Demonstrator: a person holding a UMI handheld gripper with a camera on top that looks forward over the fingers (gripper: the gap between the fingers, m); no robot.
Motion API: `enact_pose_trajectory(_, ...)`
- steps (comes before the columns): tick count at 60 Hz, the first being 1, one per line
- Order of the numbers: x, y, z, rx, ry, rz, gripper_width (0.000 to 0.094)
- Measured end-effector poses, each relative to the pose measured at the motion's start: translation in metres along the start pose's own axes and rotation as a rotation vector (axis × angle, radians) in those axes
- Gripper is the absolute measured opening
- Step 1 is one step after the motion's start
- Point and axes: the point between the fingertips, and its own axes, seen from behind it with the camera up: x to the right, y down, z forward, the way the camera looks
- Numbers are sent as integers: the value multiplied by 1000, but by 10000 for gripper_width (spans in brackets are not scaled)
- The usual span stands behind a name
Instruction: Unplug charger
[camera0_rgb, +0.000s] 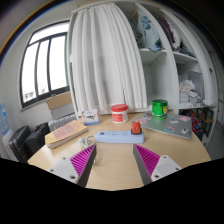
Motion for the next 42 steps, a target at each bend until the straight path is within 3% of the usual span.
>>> enact_pose_trajectory(13,66,-7,60,-32,147,-23,759)
enact_pose_trajectory(28,99,-13,119,-95,208,-43,718)
enact_pose_trajectory(32,98,-16,130,-98,197,-46,586)
enact_pose_trajectory(36,89,-16,135,-100,161,-59,296)
enact_pose_trajectory(42,91,-16,135,-101,176,-81,222)
